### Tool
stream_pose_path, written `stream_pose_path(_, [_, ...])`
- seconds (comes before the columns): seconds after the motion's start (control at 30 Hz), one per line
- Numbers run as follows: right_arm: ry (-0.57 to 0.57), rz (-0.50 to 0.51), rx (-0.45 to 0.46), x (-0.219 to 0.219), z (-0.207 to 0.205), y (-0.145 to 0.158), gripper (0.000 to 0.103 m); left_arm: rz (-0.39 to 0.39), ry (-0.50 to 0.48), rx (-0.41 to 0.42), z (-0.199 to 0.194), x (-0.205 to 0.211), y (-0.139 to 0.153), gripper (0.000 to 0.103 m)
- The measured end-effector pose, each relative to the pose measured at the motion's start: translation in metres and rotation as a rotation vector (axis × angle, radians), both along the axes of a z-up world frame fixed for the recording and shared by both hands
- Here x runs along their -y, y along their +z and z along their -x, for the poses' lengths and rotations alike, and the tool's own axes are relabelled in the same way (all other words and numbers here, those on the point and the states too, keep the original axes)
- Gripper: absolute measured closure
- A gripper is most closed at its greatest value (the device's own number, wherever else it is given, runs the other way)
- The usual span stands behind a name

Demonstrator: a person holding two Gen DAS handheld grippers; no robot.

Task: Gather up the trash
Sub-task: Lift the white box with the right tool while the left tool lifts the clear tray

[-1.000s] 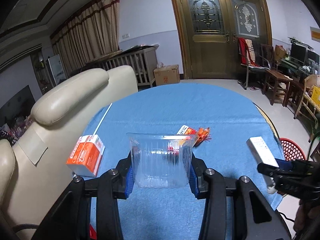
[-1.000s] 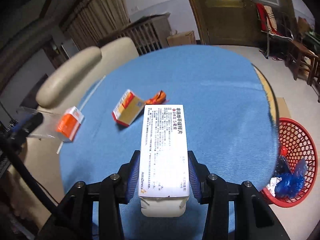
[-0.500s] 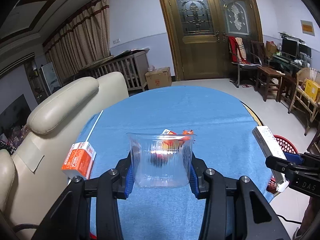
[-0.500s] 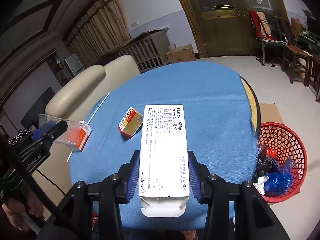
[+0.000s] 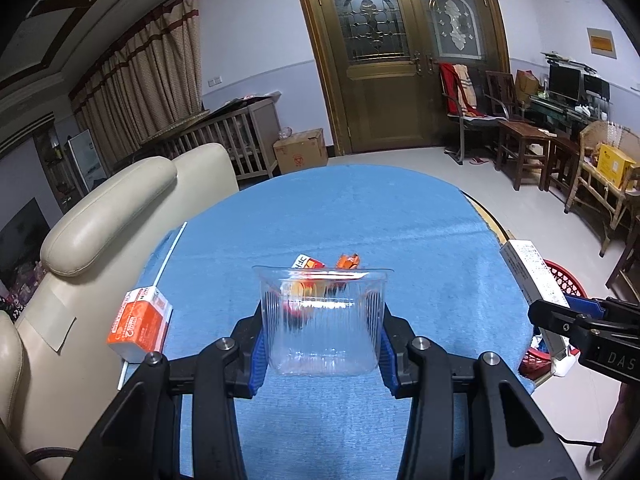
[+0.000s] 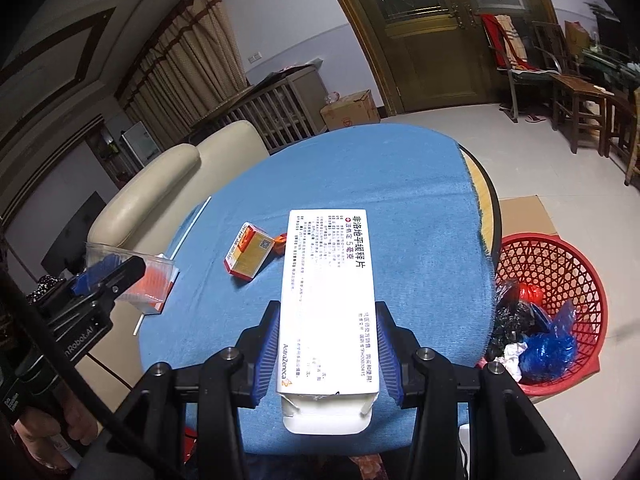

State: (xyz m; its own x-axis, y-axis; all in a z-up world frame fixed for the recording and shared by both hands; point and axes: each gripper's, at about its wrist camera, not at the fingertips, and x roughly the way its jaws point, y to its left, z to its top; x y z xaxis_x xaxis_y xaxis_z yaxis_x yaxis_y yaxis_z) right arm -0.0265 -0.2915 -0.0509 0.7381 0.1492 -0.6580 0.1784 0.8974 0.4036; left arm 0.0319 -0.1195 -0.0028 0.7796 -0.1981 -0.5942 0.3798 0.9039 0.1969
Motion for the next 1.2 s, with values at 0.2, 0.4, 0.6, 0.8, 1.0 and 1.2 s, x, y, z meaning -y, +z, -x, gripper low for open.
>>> stream_pose_path(0.2, [-0.019,-0.007,0.003,0.009,0.005,0.000,0.056,-0.009,-0.022,-0.007,0.003,0.011,-0.003,0.056])
stream_pose_path(0.4, [-0.047,-0.015,0.003,0.019,0.010,-0.002,0.056,-0.016,-0.040,-0.012,0.003,0.019,-0.004,0.056])
stream_pose_path(0.6, [-0.065,-0.022,0.002,0.028,0.016,-0.004,0.055,-0.028,-0.064,-0.022,0.005,0.032,-0.008,0.056])
stream_pose_path(0.8, [-0.077,-0.036,-0.002,0.036,0.020,-0.008,0.056,-0.036,-0.085,-0.025,0.008,0.041,-0.010,0.056])
stream_pose_path(1.0, [-0.090,-0.045,-0.006,0.043,0.025,-0.011,0.055,-0.046,-0.107,-0.028,0.010,0.051,-0.010,0.056])
stream_pose_path(1.2, [-0.100,-0.053,-0.008,0.049,0.028,-0.013,0.055,-0.056,-0.125,-0.034,0.012,0.058,-0.013,0.056])
